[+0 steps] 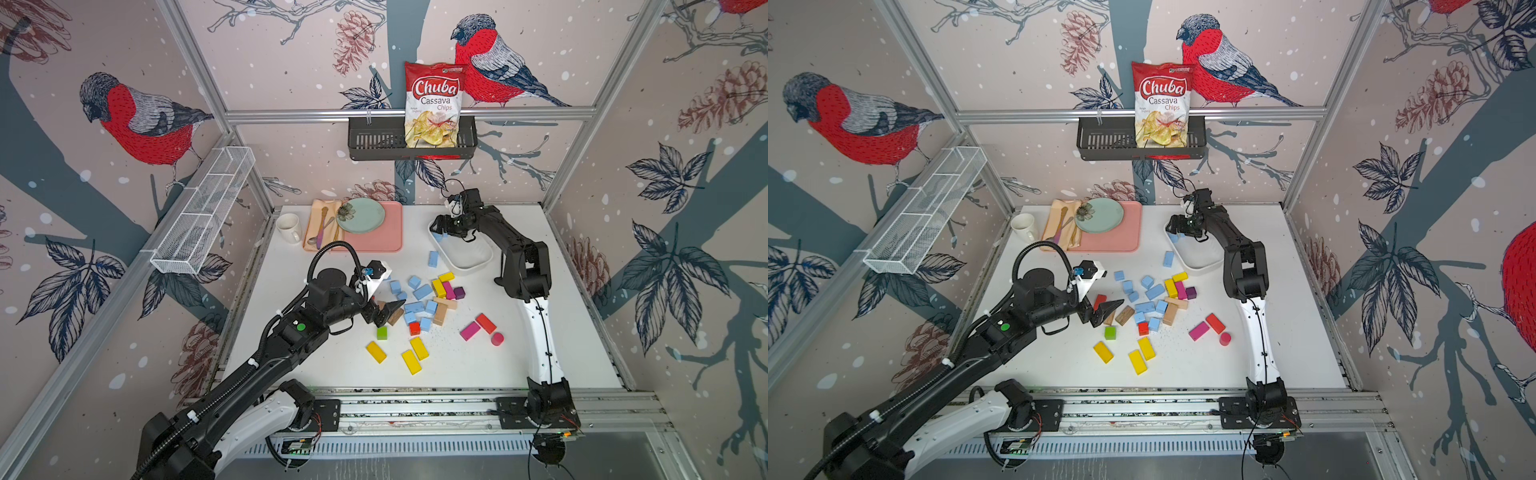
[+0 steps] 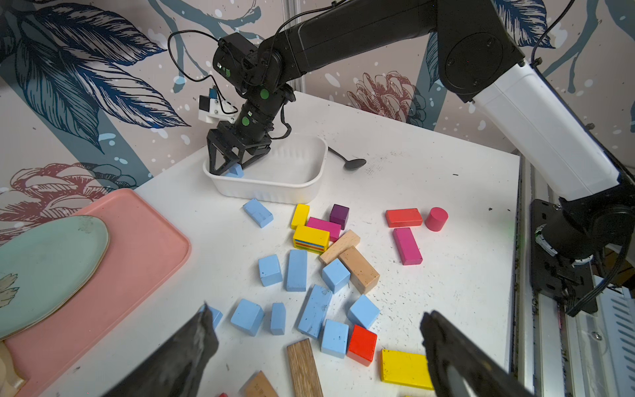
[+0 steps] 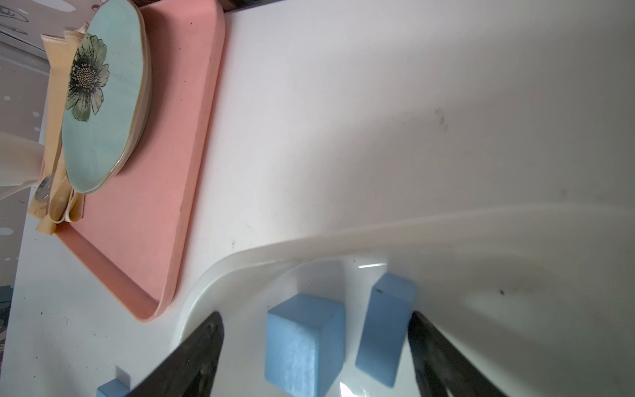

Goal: Pick out the blue building blocks
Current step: Place the building block in the storage box.

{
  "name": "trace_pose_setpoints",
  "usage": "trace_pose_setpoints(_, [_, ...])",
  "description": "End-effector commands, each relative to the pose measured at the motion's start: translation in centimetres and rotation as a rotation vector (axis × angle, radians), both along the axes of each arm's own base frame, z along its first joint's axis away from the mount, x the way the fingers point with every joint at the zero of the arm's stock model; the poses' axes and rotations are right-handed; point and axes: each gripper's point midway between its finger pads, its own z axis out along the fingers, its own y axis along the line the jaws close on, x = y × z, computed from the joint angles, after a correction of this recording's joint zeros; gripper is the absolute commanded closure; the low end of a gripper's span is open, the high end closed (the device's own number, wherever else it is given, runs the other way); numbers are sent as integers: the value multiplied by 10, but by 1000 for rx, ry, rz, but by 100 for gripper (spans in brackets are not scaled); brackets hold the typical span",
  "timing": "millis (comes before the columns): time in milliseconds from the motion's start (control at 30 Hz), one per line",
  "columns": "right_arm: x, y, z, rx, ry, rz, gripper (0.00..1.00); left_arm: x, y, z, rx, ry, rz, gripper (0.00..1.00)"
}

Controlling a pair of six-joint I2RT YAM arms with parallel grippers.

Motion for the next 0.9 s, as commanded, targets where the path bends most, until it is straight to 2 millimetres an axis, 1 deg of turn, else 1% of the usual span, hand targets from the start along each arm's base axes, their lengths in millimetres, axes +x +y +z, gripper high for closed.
trace_pose_setpoints(0, [1,8,2,30,-5,12,16,-1,-1,4,-4,-11,-12,4])
trace_pose_setpoints(167, [1,14,6,44,-20,28,15,-1,-1,4,-4,-11,-13,4])
trace_pose_setpoints(333, [6,11,17,35,-47,11,13,-1,-1,4,-4,-11,-12,4])
trace_pose_setpoints(533, [10,12,49,60,-116,3,11,-1,-1,3,-2,-11,-9,4])
trace_pose_setpoints(633, [9,14,71,77,-153,9,10,3,1,2,1,-8,15,4])
trace_pose_setpoints(767, [0,18,103,80,-211,20,10,11,5,0,4,6,69,4])
trace_pose_setpoints(867, [-14,23,123,51,-253,40,9,18,9,-3,14,13,112,4])
